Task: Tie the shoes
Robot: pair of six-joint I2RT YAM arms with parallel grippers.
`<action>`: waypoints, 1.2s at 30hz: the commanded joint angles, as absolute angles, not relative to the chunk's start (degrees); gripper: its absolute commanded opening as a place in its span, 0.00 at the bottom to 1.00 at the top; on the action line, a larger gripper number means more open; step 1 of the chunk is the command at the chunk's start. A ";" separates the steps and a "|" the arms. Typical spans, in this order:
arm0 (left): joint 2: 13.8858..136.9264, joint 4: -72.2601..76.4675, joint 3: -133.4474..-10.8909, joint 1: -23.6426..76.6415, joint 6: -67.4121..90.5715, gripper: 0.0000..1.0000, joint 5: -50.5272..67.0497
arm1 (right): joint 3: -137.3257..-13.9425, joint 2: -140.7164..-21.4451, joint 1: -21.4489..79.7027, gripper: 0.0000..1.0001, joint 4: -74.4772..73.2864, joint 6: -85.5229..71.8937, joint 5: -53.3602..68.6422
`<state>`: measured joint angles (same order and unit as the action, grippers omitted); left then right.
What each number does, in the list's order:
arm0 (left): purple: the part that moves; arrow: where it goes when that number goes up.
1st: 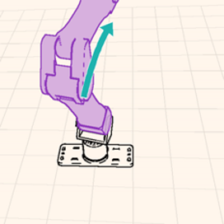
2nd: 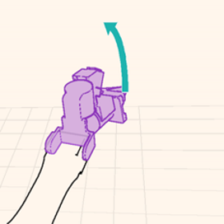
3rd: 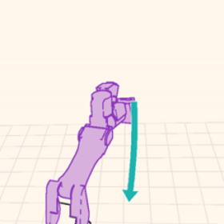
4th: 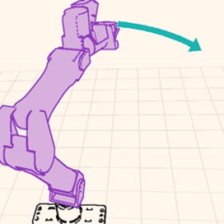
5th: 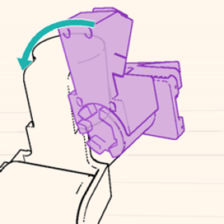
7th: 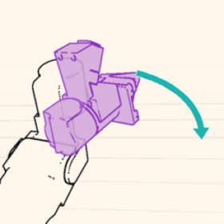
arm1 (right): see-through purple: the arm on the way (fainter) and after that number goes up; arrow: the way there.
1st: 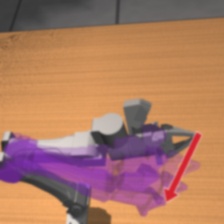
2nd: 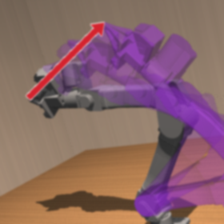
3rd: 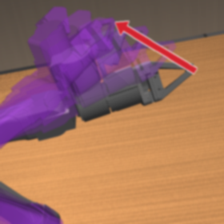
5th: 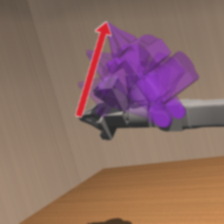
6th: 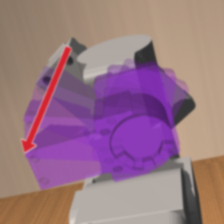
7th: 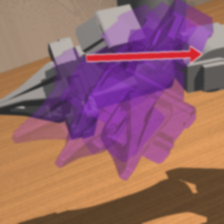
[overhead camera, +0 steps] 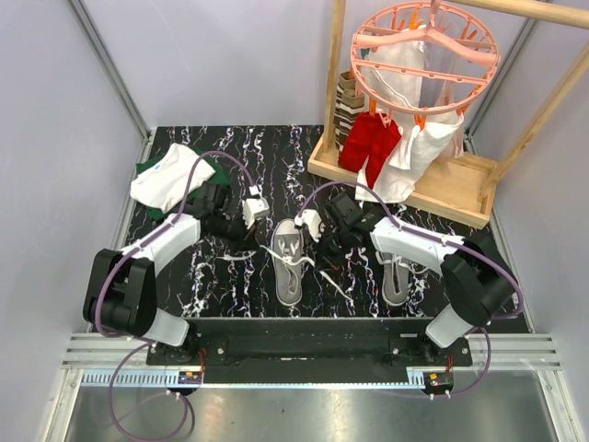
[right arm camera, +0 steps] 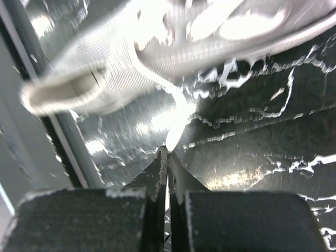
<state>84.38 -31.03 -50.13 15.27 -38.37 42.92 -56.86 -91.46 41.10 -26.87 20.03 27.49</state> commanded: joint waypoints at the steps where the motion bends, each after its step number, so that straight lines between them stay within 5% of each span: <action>1: 79.28 -23.56 -49.40 15.29 -28.41 0.00 48.60 | -59.59 -89.75 40.87 0.00 -23.83 11.61 29.19; 16: 72.51 -24.35 -44.12 18.46 -31.64 0.00 47.64 | -63.89 -88.94 40.25 0.02 -21.44 13.27 19.16; 18: 72.60 -24.52 -44.30 18.46 -31.73 0.00 47.29 | -64.95 -90.26 40.25 0.14 -24.85 13.27 19.51; 19: 72.86 -24.61 -44.47 18.37 -31.73 0.00 47.29 | -64.78 -90.52 40.25 0.30 -25.83 13.01 19.69; 22: 73.04 -24.70 -44.74 18.37 -31.99 0.00 47.28 | -62.76 -90.18 40.34 0.55 -27.86 11.95 19.34; 29: 73.83 -24.70 -45.00 18.37 -32.26 0.00 47.55 | -57.57 -89.21 40.25 0.67 -28.21 8.53 14.86; 36: 74.27 -24.61 -45.53 18.54 -32.08 0.00 47.37 | -58.09 -95.26 40.43 0.60 -30.58 9.40 12.13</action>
<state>74.24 -25.93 -44.36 18.33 -31.46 46.41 -57.19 -92.23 40.56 -29.17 9.37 15.44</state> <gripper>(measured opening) 0.005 0.616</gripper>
